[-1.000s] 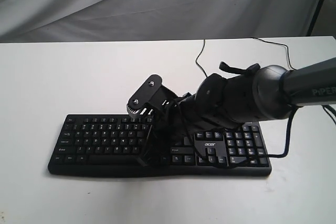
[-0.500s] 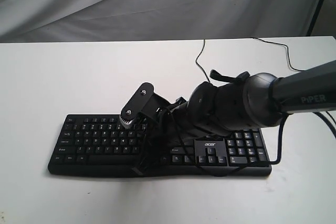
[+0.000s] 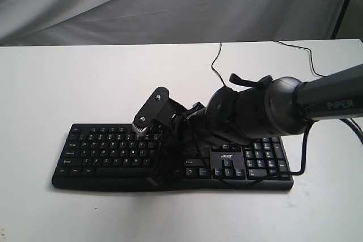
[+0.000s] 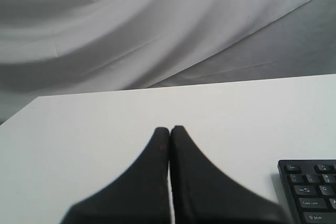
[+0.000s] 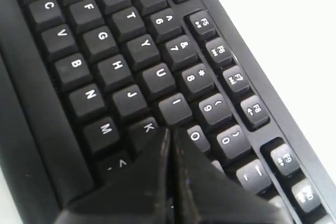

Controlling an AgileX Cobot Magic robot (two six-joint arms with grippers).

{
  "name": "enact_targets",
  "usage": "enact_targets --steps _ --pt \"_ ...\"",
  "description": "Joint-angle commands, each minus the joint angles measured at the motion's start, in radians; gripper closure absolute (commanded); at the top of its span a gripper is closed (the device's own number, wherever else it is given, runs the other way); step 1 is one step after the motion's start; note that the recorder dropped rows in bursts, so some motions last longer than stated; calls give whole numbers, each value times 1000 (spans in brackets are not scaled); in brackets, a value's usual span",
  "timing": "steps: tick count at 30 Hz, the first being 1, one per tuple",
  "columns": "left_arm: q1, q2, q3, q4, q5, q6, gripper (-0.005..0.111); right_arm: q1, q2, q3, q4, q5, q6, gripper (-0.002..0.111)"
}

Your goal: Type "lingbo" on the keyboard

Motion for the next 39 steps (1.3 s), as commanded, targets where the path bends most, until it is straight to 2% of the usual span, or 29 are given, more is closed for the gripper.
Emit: enact_targets --steps 1,17,28,39 --pt "-4 3 5 -1 -6 -3 106 -6 1 0 -6 -7 -14 108" --pt "-4 3 5 -1 -6 -3 106 -6 19 0 -6 -1 -14 108" --pt "-4 3 5 -1 -6 -3 106 -6 -73 0 -6 -1 -16 108" --pt "-4 3 5 -1 -6 -3 106 3 -29 -99 -2 28 -16 108"
